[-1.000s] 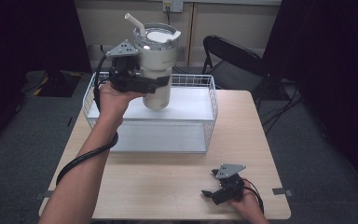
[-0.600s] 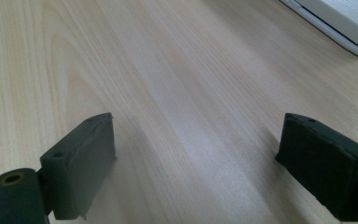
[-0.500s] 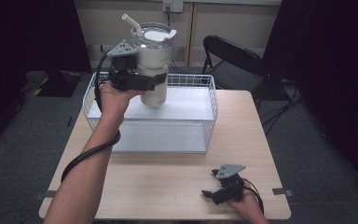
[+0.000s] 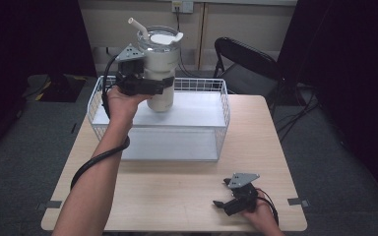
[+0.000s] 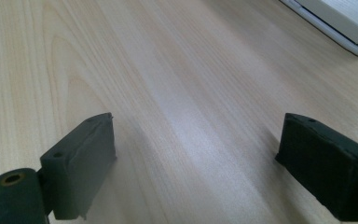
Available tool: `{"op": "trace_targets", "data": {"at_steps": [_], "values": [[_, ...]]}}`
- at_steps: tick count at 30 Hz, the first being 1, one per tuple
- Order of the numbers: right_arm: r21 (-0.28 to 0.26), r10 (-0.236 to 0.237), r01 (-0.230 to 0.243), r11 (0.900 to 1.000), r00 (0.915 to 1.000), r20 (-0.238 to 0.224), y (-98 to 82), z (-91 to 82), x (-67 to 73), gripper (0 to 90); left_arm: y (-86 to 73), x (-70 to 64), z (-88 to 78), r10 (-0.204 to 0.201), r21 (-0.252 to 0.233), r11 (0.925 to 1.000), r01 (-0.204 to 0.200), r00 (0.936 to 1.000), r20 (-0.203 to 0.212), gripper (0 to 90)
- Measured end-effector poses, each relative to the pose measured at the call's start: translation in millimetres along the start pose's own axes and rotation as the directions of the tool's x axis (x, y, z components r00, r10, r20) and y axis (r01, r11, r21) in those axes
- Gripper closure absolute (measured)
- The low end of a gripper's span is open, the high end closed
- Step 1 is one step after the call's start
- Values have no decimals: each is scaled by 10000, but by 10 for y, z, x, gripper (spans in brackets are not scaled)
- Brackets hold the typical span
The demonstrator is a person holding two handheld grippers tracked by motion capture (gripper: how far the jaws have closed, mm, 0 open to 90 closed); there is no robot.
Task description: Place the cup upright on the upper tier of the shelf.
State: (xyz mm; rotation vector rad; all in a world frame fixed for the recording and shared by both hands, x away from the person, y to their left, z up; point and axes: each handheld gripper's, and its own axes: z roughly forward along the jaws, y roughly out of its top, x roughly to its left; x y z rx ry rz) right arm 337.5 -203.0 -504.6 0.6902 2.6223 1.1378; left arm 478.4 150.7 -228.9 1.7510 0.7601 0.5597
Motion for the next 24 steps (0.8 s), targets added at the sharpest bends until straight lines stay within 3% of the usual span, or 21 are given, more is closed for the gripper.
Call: {"op": "trace_targets", "data": {"at_steps": [24], "values": [[6,13,-13,10000,10000,4,-2,-2,3,103,-178,45,125,-26,233,9997,37,9989,-466,105]]}}
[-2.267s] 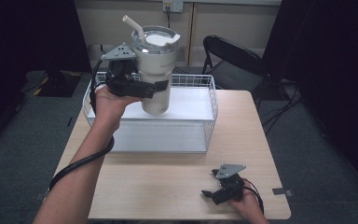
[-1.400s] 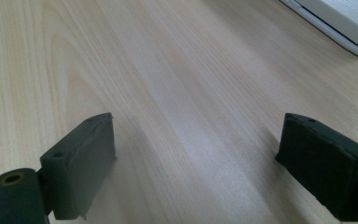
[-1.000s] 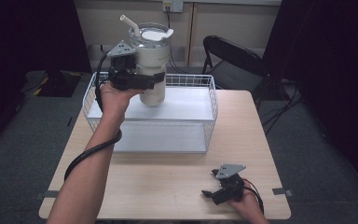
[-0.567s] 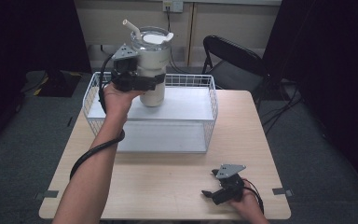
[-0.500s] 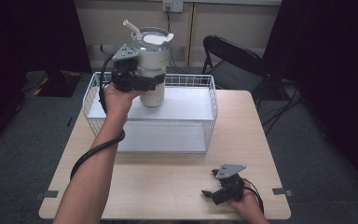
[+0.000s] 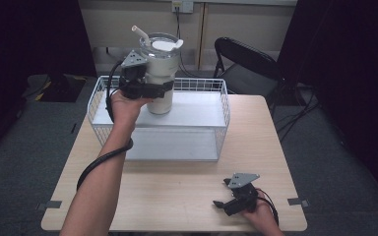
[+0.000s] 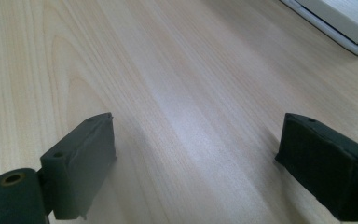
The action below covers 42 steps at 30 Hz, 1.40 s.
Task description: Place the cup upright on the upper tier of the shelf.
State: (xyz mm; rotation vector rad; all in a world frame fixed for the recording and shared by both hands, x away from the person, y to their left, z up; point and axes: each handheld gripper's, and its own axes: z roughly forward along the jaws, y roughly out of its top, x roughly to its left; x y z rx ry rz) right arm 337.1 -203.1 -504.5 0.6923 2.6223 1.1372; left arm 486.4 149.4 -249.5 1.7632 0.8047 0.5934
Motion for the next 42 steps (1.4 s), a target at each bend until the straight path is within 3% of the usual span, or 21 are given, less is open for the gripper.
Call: {"op": "trace_targets", "data": {"at_steps": [11,15,22,31,42], "values": [[-9,-8,8,10000,10000,1,-1,0,1,103,-89,51,8,-354,-228,9991,351,9993,-90,104],[-9,-6,6,10000,10000,-1,-1,-1,1,103,-106,49,-2,-138,-289,9995,137,9999,-14,103],[-11,-6,6,10000,10000,0,-1,0,1,104,-173,88,-40,-355,-613,9975,359,9993,84,103],[-12,-6,6,10000,10000,1,-1,-1,1,103,-224,80,-61,-88,-877,9961,101,9998,151,103],[-12,-9,9,10000,10000,-3,-1,-1,1,103,-230,62,-65,-171,-861,9961,175,9998,51,101]]}}
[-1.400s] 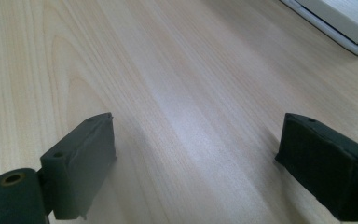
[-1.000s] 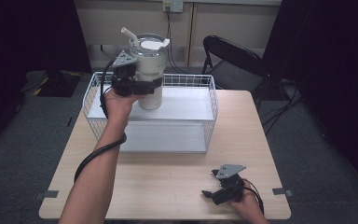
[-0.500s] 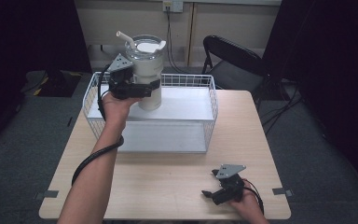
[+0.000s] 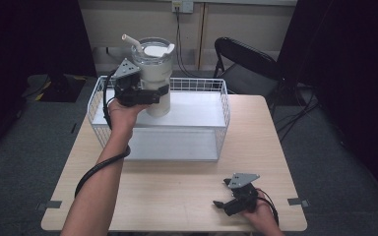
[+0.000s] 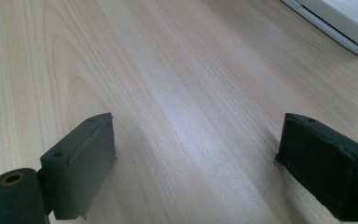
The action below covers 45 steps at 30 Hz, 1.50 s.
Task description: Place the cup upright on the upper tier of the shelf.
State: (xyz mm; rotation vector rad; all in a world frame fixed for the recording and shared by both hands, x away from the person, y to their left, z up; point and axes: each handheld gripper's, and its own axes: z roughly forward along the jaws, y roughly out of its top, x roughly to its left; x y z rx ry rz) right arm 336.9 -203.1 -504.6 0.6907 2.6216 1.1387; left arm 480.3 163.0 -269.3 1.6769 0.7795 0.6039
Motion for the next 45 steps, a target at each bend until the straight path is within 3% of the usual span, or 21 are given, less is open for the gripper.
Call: {"op": "trace_targets", "data": {"at_steps": [6,12,18,23,28,30,40,45], "values": [[3,3,-3,10000,10000,1,0,0,0,103,6,6,-12,-11,352,9994,12,10000,-18,99],[4,2,-2,10000,10000,1,0,0,0,103,-36,19,-44,-429,522,9977,422,9990,116,91],[2,3,-3,10000,10000,1,0,0,-1,103,-109,39,-104,-271,807,9964,247,9992,279,104],[13,20,-20,10000,10000,6,0,-1,0,103,-185,54,-191,-375,1049,9939,330,9984,419,140],[-1,2,-2,10000,10000,5,0,0,-1,103,-207,31,-304,-351,1015,9944,286,9974,631,154],[11,24,-24,10000,10000,8,0,-1,0,103,-212,13,-345,-157,1163,9932,78,9977,666,158],[-3,2,-2,10000,10000,6,0,0,0,103,-316,-40,-528,-214,1100,9939,105,9949,984,157],[0,-1,1,10000,10000,8,0,0,0,103,-377,-39,-596,-647,970,9938,541,9918,1103,157]]}}
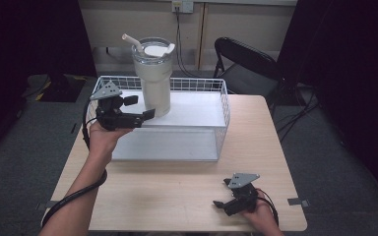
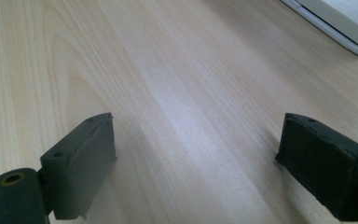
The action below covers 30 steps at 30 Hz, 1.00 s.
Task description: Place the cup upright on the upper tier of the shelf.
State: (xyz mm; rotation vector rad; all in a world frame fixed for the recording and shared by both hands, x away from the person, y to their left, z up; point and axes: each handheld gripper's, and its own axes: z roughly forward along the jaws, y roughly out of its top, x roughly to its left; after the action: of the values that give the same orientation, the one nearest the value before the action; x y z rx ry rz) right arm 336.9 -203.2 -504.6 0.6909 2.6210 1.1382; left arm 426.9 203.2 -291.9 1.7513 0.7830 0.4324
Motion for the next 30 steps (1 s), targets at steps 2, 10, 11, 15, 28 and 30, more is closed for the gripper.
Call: {"op": "trace_targets", "data": {"at_steps": [2,10,11,15,28,30], "values": [[0,4,-4,10000,10000,-1,0,0,0,103,-24,-2,-21,-41,10,10000,41,10000,9,158],[-2,1,-1,10000,10000,0,0,0,0,103,-125,-59,-127,115,54,9999,-115,9998,143,160],[-2,-1,1,10000,10000,0,0,0,0,103,-146,-69,-143,136,73,9999,-137,9998,143,159],[2,2,-2,10000,10000,-3,0,0,0,103,-214,-98,-174,145,60,9999,-146,9995,265,160],[7,2,-2,10000,10000,-10,0,0,0,103,-527,-148,-271,80,116,9999,-85,9989,458,161],[8,2,-2,10000,10000,-11,0,0,0,103,-585,-152,-278,-6,102,9999,2,9990,446,161]]}}
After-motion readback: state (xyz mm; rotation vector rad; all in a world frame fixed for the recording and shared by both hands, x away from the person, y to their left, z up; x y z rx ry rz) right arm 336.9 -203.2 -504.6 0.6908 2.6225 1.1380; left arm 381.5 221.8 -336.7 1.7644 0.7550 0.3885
